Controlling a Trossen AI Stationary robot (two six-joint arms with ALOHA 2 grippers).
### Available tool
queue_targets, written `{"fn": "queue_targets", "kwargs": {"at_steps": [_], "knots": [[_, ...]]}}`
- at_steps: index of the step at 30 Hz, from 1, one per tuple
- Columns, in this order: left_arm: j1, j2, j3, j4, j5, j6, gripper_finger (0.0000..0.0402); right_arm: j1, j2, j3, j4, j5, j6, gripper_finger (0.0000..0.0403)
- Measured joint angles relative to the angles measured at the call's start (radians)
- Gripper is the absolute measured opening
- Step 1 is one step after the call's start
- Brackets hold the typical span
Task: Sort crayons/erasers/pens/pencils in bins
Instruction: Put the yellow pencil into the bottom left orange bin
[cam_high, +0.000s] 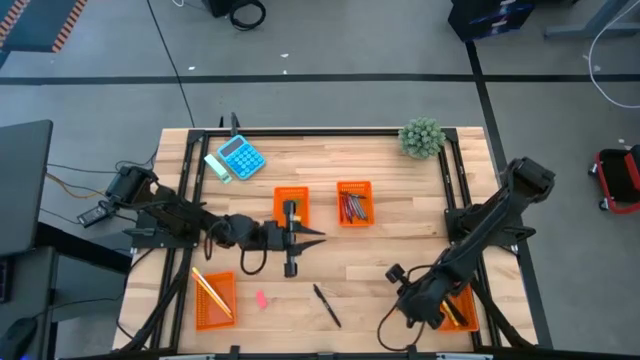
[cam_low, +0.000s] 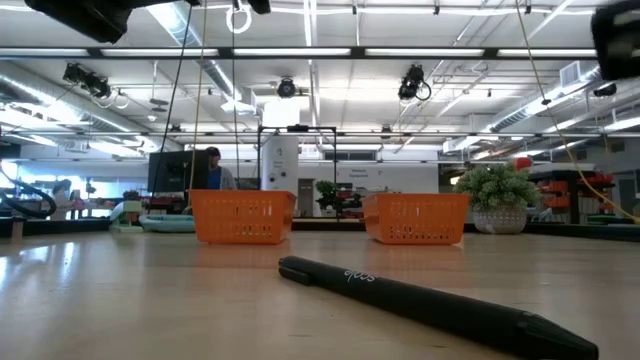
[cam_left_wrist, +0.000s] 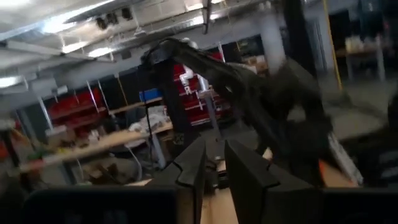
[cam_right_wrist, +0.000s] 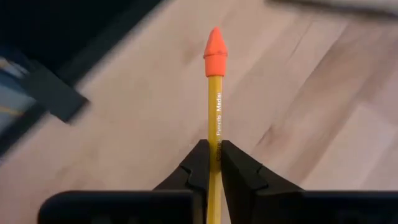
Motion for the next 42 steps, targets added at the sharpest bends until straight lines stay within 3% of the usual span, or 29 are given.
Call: {"fn": "queue_targets", "kwargs": {"at_steps": [2,6,11,13,15,18,21,26,32,36,42], "knots": [[-0.025,-0.001,0.0,-0.026,-0.001,0.086,0.0066,0.018,-0.061,0.001,0.0,0.04,-0.004,0.0037],[-0.083,-0.001,0.0,-0.06,0.0,0.263,0.0066,0.056,-0.196,0.001,0.004,0.256,-0.025,0.0036],[-0.125,-0.001,0.0,-0.062,-0.054,0.383,0.008,0.061,-0.348,0.002,0.09,0.563,-0.191,0.0036],[-0.126,-0.001,0.0,-0.061,-0.057,0.384,0.0087,0.045,-0.388,0.003,0.154,0.614,-0.287,0.0036],[-0.119,-0.001,0.0,-0.06,-0.057,0.383,0.0093,0.019,-0.409,0.003,0.208,0.6,-0.371,0.0036],[-0.11,-0.001,0.0,-0.05,-0.058,0.36,0.0095,-0.03,-0.408,0.003,0.247,0.494,-0.455,0.0036],[-0.107,-0.001,0.0,-0.051,-0.058,0.35,0.0095,-0.091,-0.371,-0.006,0.291,0.397,-0.492,0.0035],[-0.089,0.002,0.03,-0.07,-0.056,0.223,0.0116,-0.185,-0.282,-0.01,0.407,0.324,-0.561,0.0035],[-0.09,0.032,0.103,-0.236,-0.05,0.256,0.0175,-0.268,-0.224,-0.01,0.502,0.299,-0.642,0.0035],[-0.091,0.085,0.143,-0.235,-0.051,0.337,0.0209,-0.297,-0.228,-0.01,0.514,0.274,-0.641,0.0035],[-0.079,0.147,0.214,-0.226,-0.047,0.369,0.0222,-0.292,-0.227,-0.01,0.499,0.251,-0.636,0.0035]]}}
